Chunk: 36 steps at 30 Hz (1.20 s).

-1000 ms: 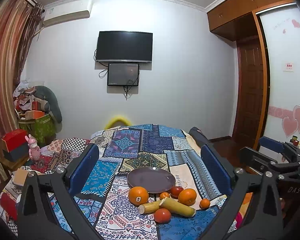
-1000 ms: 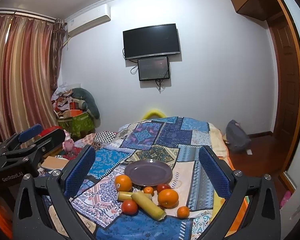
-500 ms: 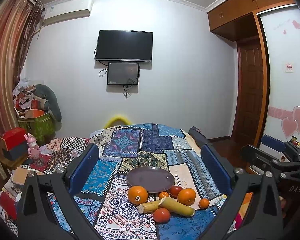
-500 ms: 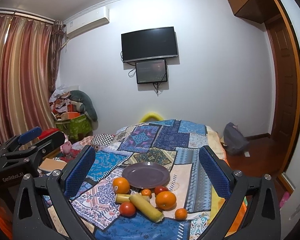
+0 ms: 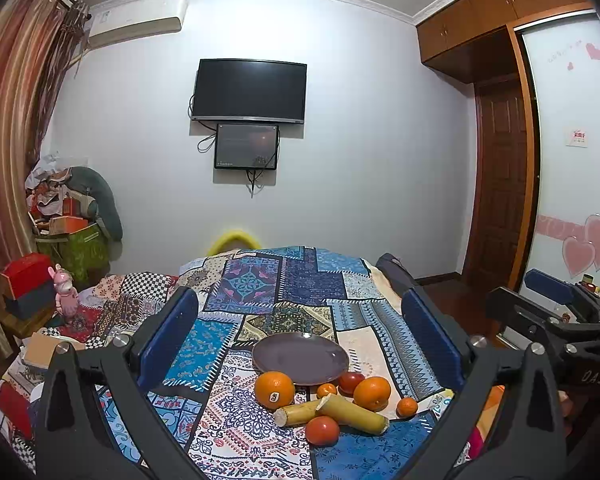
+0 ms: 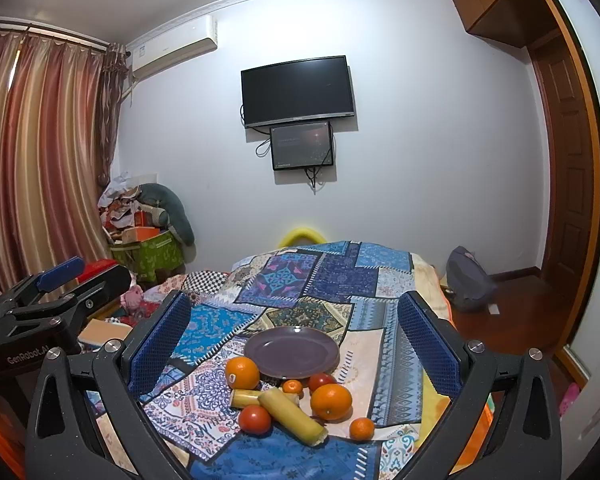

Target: Organize fruits

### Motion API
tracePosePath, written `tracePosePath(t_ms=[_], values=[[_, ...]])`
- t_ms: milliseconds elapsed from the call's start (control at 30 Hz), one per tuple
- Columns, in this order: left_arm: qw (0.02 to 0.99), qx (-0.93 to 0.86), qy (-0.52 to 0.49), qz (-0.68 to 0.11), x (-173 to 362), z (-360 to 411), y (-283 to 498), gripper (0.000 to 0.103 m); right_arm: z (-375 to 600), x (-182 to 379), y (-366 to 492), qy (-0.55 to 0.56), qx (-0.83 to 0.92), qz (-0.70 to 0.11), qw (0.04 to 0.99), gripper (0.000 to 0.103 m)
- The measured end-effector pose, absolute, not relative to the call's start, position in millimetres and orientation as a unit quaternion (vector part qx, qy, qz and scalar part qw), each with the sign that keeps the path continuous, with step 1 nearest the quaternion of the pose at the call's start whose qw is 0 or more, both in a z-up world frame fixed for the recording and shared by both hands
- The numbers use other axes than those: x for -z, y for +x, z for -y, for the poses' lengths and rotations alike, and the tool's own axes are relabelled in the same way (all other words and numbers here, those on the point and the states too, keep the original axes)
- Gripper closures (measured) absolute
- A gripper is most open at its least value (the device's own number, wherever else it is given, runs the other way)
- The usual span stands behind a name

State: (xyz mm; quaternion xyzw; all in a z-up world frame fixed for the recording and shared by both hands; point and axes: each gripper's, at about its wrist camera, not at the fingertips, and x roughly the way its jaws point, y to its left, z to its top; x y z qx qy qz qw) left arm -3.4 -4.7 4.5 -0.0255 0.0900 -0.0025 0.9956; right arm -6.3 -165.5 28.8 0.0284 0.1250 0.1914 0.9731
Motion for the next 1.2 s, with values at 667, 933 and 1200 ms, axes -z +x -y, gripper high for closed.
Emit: tracePosePath(t_ms=[667, 933, 1200], values=[[0.995, 0.003, -0.026, -0.091, -2.8, 5.5, -2.0, 0.0, 167.4, -31.9, -6.1, 0.031, -0.191, -0.123, 0.973, 0.0], [0.995, 0.005, -0.028, -0.1, 3.4, 7.2, 1.8, 0.001, 163.5, -27.6, -5.1, 0.017, -0.189, -0.128, 0.974, 0.0], [0.991, 0.008, -0.022, -0.131, 14.9, 7.8, 15.8, 0.02, 163.6, -15.8, 3.5, 0.014, -0.193, -0.15, 0.97, 0.011]])
